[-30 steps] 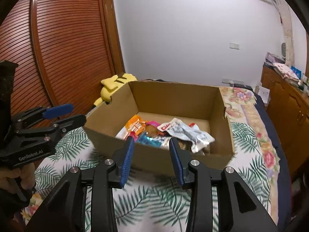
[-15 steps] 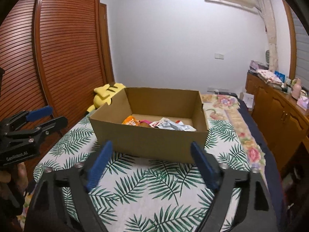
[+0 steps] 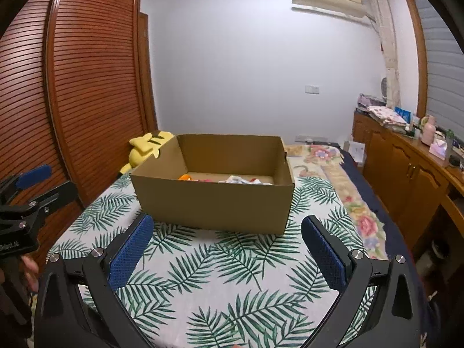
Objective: Organize snacks
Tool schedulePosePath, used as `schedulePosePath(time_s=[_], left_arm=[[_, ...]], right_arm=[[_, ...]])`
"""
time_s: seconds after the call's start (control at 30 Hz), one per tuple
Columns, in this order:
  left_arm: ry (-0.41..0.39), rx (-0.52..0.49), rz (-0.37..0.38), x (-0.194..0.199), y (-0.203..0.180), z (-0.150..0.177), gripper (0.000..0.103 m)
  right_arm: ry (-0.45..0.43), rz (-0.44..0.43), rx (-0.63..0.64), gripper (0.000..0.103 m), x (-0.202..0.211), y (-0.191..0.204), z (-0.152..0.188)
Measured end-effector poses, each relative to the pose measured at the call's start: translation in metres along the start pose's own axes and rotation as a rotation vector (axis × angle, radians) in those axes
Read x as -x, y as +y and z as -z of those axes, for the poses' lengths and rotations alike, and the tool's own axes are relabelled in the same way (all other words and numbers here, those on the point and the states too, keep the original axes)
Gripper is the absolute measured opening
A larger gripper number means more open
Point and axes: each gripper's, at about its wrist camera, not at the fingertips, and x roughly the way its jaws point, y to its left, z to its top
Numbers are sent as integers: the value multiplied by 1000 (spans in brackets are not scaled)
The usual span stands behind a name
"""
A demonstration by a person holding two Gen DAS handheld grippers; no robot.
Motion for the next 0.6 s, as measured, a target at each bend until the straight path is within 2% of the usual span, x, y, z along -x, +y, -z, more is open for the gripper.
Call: schedulePosePath(time_s=[0.6], left_arm=[[-5,20,-26,27,-17,27,96]], right_arm=[[-32,62,-41,103,33,-8,18]])
